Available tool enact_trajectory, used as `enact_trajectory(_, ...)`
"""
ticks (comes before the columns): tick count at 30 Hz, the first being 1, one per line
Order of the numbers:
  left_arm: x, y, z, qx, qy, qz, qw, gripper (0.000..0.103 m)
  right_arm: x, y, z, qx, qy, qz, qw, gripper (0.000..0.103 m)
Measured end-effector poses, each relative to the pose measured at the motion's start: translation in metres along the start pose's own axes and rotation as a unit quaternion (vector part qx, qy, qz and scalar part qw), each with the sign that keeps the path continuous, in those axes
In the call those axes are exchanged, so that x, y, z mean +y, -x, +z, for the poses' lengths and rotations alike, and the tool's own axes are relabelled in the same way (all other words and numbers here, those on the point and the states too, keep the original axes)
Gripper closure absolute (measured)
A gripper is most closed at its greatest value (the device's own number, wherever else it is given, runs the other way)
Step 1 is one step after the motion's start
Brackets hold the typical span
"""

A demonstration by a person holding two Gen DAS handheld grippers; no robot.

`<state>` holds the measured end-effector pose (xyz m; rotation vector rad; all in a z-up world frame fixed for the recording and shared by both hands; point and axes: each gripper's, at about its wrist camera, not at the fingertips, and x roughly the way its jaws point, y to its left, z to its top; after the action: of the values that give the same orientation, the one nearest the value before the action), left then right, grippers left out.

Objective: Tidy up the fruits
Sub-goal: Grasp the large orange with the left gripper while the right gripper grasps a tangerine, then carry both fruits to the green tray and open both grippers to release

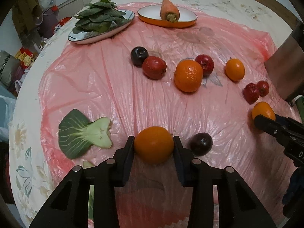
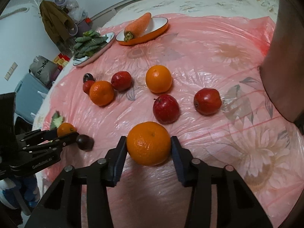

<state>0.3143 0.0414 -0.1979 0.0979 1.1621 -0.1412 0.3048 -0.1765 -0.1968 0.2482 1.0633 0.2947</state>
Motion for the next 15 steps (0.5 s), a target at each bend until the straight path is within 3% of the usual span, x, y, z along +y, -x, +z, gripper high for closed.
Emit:
enact_trajectory(10, 0.004, 0.023, -0.006, 0.002, 0.024, 0.017, 0.9996, 0.069, -0.011, 0.032, -0.01, 0.0, -0.007, 0.025, 1.0, 0.022)
enact_trajectory(15, -0.031, 0.053, -0.013, 0.001, -0.012, 0.008, 0.9999, 0.069, -0.027, 0.064, -0.034, 0.008, -0.017, 0.028, 0.999, 0.022)
